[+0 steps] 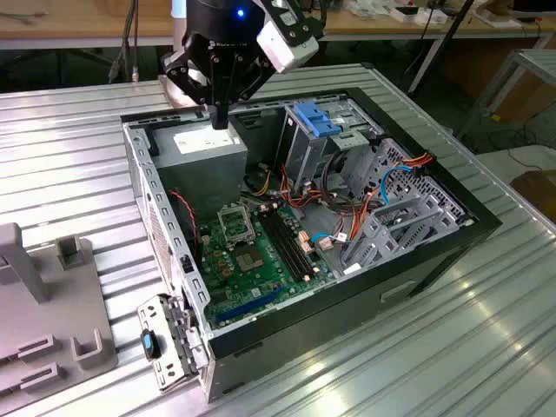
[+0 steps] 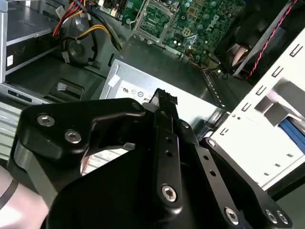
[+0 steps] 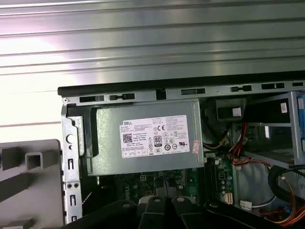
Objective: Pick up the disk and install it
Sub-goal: 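Reach for the disk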
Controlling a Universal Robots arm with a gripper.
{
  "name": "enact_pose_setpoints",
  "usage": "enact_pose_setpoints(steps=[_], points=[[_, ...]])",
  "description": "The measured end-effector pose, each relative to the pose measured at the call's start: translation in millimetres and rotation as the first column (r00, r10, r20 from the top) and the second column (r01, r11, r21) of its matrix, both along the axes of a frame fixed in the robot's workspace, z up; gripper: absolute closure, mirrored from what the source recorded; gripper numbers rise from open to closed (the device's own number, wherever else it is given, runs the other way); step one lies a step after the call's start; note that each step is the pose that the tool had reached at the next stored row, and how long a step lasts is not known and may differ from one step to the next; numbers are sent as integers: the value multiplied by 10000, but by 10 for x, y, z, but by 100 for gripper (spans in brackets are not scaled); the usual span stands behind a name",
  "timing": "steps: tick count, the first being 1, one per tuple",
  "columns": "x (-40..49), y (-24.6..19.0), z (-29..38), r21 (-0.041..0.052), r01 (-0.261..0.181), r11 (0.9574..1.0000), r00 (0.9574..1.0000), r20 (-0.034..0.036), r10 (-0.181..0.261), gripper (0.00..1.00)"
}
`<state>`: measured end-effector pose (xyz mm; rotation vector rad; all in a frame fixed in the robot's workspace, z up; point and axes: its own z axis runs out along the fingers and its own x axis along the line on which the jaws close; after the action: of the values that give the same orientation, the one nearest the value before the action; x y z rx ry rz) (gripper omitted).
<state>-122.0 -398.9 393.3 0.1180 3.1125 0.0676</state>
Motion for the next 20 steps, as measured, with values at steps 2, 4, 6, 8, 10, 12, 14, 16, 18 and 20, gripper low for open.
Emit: enact_pose_setpoints(steps=[2, 4, 6, 8, 10, 12, 14, 16, 18, 20], points=[[-54, 0, 0, 0, 0, 10000, 10000, 0, 0, 89], [-102, -1, 0, 0, -1, 10000, 10000, 0, 1, 89], [-196, -5, 0, -1, 0, 10000, 10000, 0, 0, 89], [-286, -6, 0, 0, 0, 10000, 10000, 0, 0, 89], [-334, -7, 0, 1, 1, 10000, 10000, 0, -1, 89], [-401, -9, 0, 0, -1, 10000, 10000, 0, 1, 89], [-452, -11, 0, 0, 1, 10000, 10000, 0, -1, 89], [-534, -13, 0, -1, 0, 10000, 10000, 0, 0, 89], [-618, -16, 0, 0, 0, 10000, 10000, 0, 0, 89], [-721, -22, 0, 0, 0, 10000, 10000, 1, 0, 89]])
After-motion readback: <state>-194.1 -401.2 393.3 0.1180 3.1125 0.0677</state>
